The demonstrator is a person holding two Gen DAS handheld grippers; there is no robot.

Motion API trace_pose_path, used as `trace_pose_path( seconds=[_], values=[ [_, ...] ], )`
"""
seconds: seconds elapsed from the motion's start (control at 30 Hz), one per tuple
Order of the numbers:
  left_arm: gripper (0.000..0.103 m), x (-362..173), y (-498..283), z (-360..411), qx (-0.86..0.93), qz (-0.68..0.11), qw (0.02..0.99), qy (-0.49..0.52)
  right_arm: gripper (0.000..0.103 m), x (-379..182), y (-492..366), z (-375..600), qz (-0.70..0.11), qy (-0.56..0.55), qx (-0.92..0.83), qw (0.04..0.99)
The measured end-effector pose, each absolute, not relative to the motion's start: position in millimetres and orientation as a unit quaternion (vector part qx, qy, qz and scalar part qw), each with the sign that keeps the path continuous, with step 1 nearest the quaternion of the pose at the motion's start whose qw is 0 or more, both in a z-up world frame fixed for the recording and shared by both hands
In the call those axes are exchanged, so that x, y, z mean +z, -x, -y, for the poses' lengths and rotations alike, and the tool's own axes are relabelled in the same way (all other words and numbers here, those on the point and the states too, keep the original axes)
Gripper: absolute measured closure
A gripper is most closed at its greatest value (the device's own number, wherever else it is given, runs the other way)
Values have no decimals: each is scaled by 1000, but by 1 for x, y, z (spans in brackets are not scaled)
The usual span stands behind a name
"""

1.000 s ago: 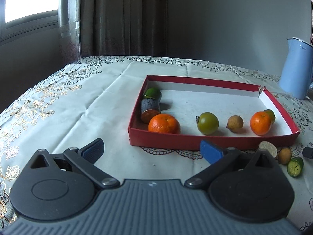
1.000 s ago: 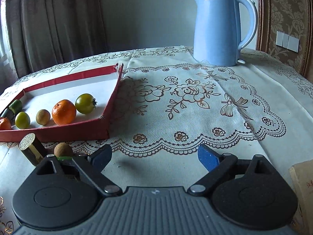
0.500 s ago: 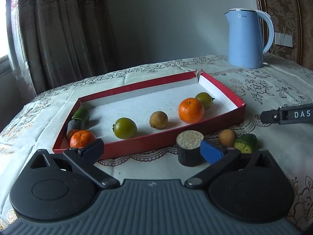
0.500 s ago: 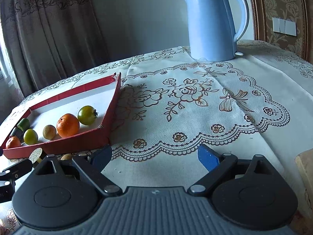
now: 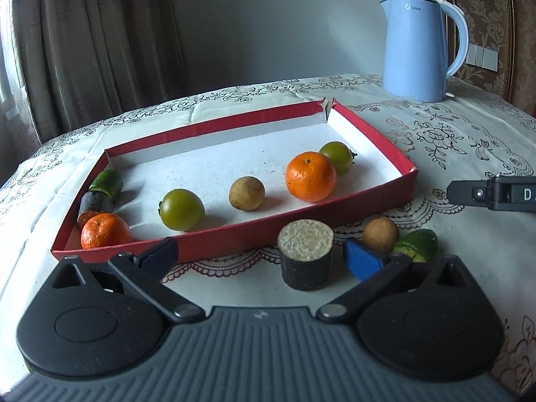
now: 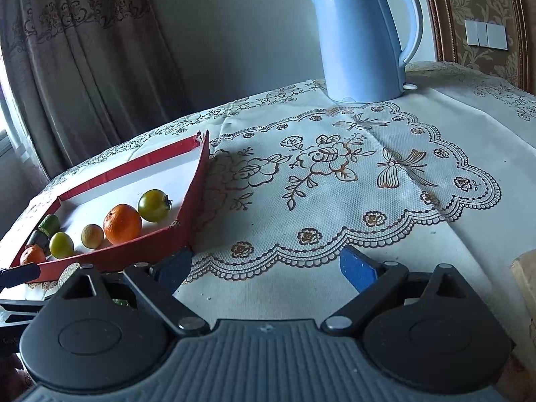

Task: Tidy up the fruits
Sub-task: 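Move the left gripper toward the dark wooden cylinder piece beside the box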

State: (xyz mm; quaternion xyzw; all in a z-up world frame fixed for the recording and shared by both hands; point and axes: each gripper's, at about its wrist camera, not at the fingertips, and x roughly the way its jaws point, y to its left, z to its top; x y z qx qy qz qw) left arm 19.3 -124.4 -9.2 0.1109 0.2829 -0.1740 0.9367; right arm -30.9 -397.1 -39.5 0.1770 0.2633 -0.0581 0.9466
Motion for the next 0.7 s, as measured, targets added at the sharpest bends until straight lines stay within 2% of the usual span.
trace_pose_path(
  seconds=[0.33, 0.7],
  values=[
    [0, -14, -37, 118, -176, -331, 924, -77, 5, -40, 30, 395, -268, -170, -59, 947],
    [5, -14, -37, 122, -174, -331, 924, -82, 5, -40, 29, 395, -268, -169, -59, 947]
  ],
)
